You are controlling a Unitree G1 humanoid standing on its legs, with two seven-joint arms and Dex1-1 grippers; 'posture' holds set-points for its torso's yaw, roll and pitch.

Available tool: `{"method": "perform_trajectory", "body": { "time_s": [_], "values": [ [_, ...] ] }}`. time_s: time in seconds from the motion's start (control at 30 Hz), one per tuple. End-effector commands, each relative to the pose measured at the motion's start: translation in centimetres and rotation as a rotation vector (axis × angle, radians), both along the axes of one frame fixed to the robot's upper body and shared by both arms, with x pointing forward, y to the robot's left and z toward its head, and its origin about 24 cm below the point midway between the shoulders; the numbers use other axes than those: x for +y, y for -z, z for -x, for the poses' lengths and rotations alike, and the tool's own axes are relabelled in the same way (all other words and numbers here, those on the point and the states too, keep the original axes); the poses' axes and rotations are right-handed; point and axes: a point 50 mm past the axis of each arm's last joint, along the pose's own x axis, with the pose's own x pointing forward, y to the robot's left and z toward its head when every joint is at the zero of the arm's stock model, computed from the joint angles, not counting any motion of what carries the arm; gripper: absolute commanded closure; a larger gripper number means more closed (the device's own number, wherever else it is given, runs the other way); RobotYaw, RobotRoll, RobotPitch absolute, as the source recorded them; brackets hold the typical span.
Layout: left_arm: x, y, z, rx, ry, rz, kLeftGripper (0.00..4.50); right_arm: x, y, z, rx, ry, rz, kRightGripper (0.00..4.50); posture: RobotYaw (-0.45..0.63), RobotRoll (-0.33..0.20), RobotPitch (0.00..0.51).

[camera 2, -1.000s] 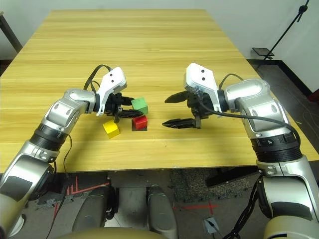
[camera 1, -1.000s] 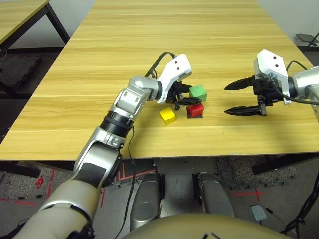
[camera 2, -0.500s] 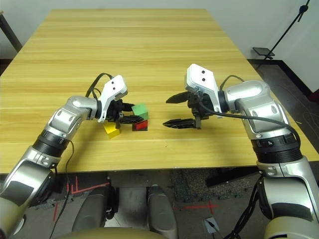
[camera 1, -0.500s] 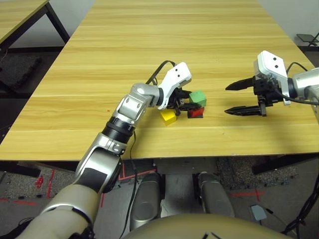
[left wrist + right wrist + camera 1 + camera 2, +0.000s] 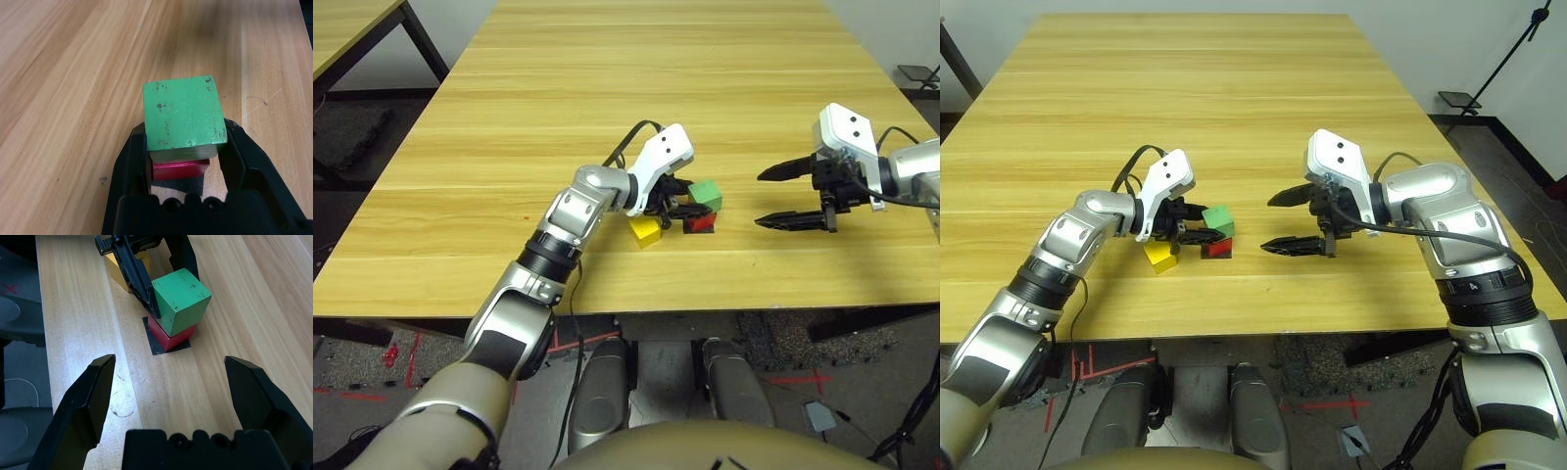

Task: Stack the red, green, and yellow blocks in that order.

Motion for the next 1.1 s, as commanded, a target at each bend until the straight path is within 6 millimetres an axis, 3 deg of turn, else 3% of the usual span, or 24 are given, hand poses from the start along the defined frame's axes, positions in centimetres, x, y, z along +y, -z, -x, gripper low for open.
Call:
{"method": "perform_trajectory", "body": {
  "time_s": [0.03, 0.17, 0.27, 0.43, 0.7, 1.1],
  "values": [
    [-0.1, 0.1, 0.3, -0.001, 0.013, -0.026, 1.50, 0.0, -0.3, 0.1, -0.009, 0.001, -0.006, 0.00, 0.05, -0.035, 0.106],
    [0.3, -1.3, 1.2, -0.033, 0.016, -0.019, 0.14, 0.0, -0.3, -0.2, -0.014, 0.006, -0.008, 0.00, 0.07, -0.033, 0.101],
    [0.6, -2.9, 2.2, -0.052, -0.002, -0.002, 0.06, -0.1, -0.4, -0.4, -0.020, 0.010, -0.009, 0.00, 0.09, -0.032, 0.098],
    [3.0, -4.7, 4.0, -0.069, -0.097, -0.045, 0.06, 0.0, -0.5, -0.7, -0.024, 0.009, -0.013, 0.00, 0.12, -0.030, 0.088],
    [6.4, -2.3, 5.6, -0.049, -0.237, -0.151, 0.06, 0.5, -0.7, -1.2, -0.032, -0.003, -0.023, 0.00, 0.14, -0.039, 0.078],
    [6.7, 2.0, 5.4, -0.001, -0.253, -0.202, 0.06, 0.6, -1.2, -1.1, -0.033, -0.009, -0.020, 0.00, 0.12, -0.055, 0.078]
  ]
}}
